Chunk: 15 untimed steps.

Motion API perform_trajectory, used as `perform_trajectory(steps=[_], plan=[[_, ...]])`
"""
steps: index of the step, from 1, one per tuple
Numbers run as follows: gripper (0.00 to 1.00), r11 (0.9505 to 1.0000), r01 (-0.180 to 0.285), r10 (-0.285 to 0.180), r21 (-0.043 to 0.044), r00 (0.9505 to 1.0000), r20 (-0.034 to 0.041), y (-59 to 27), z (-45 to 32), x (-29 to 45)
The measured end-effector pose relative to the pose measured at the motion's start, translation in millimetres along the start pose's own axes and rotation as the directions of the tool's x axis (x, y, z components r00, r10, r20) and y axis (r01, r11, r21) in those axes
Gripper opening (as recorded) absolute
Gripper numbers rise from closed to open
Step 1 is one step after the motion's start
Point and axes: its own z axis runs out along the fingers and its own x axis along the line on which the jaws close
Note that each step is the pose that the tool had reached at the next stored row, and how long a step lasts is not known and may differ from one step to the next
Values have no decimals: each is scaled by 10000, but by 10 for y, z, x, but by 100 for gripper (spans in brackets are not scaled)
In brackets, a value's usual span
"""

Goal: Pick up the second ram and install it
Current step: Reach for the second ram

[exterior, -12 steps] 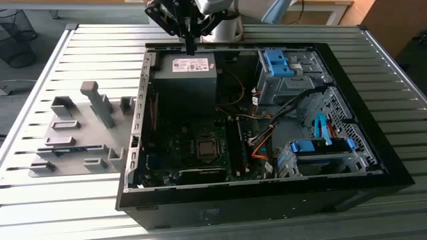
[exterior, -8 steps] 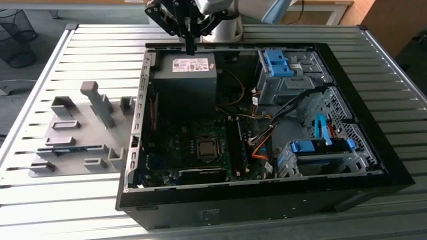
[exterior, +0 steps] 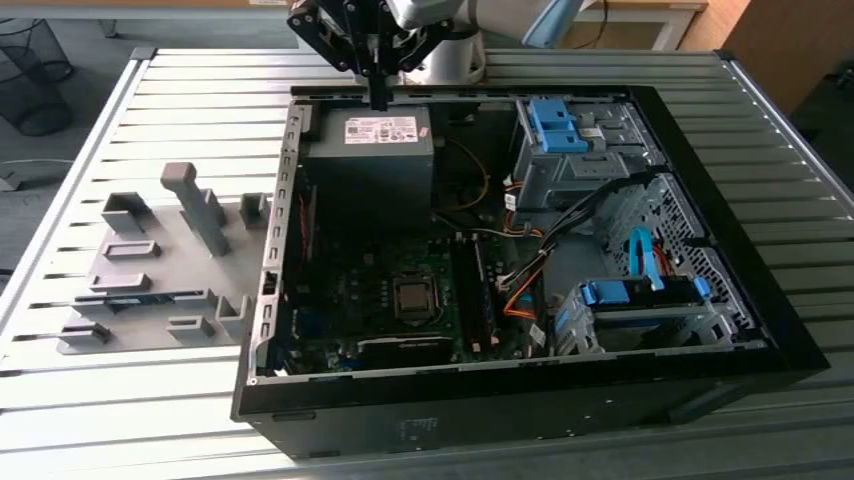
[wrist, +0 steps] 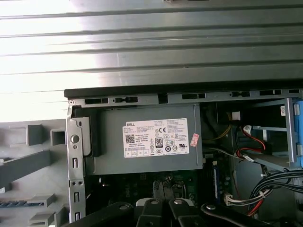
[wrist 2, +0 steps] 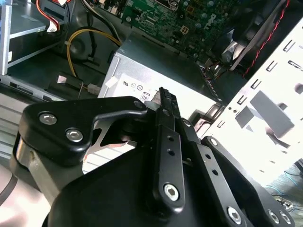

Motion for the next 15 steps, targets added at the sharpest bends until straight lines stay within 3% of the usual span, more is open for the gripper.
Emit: perform_trajectory(steps=[15], plan=[[10,10000,0,0,0,10000,0,-6,-1,77]])
